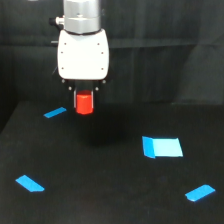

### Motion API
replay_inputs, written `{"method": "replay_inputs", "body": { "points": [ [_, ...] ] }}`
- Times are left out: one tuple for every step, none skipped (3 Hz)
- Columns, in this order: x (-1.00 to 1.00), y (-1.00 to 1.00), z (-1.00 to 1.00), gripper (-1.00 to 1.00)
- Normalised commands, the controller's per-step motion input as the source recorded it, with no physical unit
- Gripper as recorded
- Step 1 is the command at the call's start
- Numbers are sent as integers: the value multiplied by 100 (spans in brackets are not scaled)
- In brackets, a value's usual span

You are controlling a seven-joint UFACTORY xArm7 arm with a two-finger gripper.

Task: Pick up the red object from the table

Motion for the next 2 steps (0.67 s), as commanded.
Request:
{"method": "replay_inputs", "body": {
  "points": [
    [3, 10, 34, -96],
    [-1, 16, 34, -100]
  ]
}}
